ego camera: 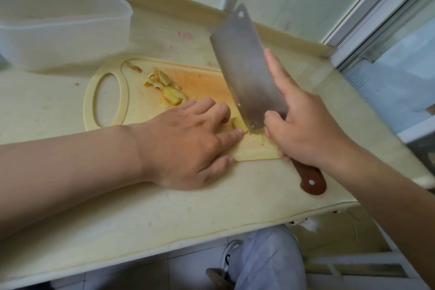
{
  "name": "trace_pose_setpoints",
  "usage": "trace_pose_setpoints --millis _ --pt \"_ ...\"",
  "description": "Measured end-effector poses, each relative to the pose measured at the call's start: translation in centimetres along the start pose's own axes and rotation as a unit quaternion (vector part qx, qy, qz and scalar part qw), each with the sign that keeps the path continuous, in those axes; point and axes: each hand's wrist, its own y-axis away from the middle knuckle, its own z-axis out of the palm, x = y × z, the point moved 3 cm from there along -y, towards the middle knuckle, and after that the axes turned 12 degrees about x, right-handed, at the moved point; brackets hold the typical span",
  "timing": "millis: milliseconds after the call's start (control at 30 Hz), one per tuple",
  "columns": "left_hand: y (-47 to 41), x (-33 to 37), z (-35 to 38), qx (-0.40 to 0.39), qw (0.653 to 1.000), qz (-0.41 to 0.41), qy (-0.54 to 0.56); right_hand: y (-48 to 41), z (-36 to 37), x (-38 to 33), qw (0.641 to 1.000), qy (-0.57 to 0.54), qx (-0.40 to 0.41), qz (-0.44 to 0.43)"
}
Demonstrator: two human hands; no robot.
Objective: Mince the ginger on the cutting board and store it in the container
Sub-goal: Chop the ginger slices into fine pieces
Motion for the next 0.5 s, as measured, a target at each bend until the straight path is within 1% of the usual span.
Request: trace_pose_setpoints --millis 67,133,333,433,500 --pt "0.0 0.1 0.0 -0.002 1.0 -0.001 -0.003 1.2 -0.5 0.4 1.0 -0.009 0.0 0.018" --pt "0.0 0.0 0.0 -0.001 1.0 0.0 -0.004 1.9 -1.1 0.2 0.999 -0.015 -0.018 0.036" --pt "-0.1 0.0 0.2 -0.005 1.0 0.002 -0.007 -1.0 -0.8 -0.8 0.993 0.06 -0.097 -0.008" --pt "-0.1 0.0 0.1 -0.004 1.0 0.002 -0.005 -3.0 0.1 -1.8 0.994 0.064 -0.091 -0.022" --pt "0.0 0.0 0.1 -0.005 1.0 0.0 -0.005 -3.0 0.4 -1.9 0.996 0.051 -0.068 -0.025"
